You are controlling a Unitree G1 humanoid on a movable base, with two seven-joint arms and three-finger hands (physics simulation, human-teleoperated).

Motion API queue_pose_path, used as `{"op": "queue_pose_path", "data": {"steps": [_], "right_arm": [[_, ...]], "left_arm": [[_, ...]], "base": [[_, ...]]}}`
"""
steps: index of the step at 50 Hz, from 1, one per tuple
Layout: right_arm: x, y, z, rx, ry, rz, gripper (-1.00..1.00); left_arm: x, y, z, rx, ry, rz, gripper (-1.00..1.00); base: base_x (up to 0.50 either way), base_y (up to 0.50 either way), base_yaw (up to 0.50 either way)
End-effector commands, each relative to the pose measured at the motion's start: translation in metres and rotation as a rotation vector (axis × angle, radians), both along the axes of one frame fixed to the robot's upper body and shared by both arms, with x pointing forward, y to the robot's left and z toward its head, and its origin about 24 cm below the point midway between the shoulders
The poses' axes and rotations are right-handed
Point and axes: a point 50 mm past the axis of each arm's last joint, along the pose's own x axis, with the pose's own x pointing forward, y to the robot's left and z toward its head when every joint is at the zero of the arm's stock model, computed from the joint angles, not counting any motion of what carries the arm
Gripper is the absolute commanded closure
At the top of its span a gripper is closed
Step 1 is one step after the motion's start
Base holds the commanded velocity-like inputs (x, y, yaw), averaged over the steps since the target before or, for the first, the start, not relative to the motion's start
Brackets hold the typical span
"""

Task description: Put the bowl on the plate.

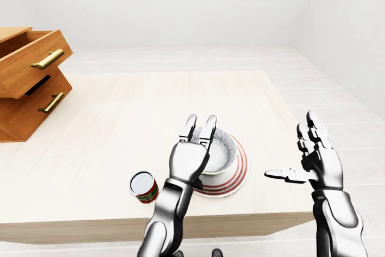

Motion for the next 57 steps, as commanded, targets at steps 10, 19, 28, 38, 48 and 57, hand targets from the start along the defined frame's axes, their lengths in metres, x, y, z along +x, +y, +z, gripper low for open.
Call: {"op": "queue_pose_path", "data": {"steps": [10,19,28,38,48,57], "right_arm": [[0.000,0.001,-0.001,0.000,0.003,0.001,-1.00],[-0.001,0.001,0.001,-0.001,-0.002,0.001,-1.00],[-0.001,0.001,-0.002,0.001,0.007,0.001,-1.00],[0.000,0.002,-0.001,-0.003,0.008,0.002,-1.00],[0.001,0.003,0.001,-0.011,-0.003,0.002,-1.00],[0.001,0.003,0.003,-0.013,-0.011,0.005,-1.00]], "left_arm": [[-0.010,0.007,0.009,-0.018,-0.018,-0.001,-1.00],[-0.011,0.011,0.014,-0.024,-0.024,0.005,-1.00],[-0.011,0.017,0.024,-0.039,-0.031,0.015,-1.00],[-0.010,0.028,0.045,-0.076,-0.052,0.017,-1.00],[-0.015,0.036,0.055,-0.095,-0.070,0.024,-1.00],[-0.021,0.043,0.062,-0.097,-0.091,0.037,-1.00]], "base": [[0.00,0.00,0.00],[0.00,0.00,0.00],[0.00,0.00,0.00],[0.00,0.00,0.00],[0.00,0.00,0.00],[0.00,0.00,0.00]]}}
